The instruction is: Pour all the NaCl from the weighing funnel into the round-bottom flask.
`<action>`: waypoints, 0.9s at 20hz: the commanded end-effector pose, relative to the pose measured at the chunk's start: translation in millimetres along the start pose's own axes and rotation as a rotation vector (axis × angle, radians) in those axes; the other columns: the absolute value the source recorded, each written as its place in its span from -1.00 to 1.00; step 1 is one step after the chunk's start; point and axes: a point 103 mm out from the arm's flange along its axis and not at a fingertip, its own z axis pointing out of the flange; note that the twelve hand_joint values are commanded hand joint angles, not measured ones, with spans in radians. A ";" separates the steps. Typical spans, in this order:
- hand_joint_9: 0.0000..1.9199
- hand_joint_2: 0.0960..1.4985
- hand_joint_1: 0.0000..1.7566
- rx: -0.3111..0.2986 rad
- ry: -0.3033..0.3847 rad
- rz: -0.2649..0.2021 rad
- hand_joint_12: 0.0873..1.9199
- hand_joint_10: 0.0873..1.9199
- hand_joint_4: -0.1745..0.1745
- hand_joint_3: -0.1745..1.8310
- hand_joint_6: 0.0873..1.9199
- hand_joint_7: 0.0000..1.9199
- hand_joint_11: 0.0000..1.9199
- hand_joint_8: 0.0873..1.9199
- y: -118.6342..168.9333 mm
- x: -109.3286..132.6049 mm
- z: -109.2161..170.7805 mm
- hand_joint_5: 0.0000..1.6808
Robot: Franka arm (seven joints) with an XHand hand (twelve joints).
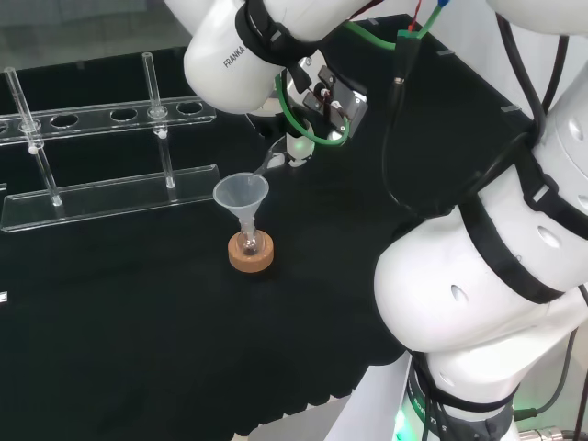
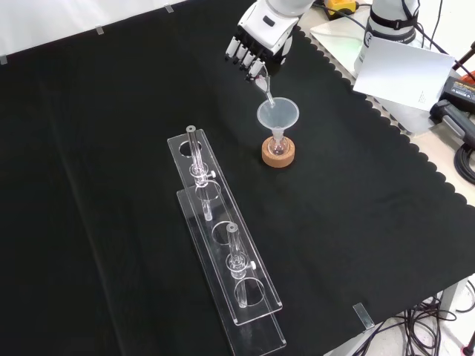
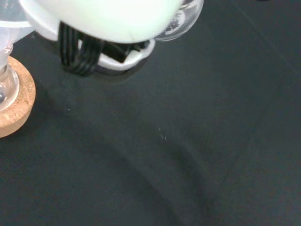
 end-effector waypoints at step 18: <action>0.54 -0.41 0.35 0.008 -0.127 -0.030 -0.20 -0.76 0.61 -0.04 -0.78 0.70 0.27 -0.84 8.1 5.2 -10.3 0.79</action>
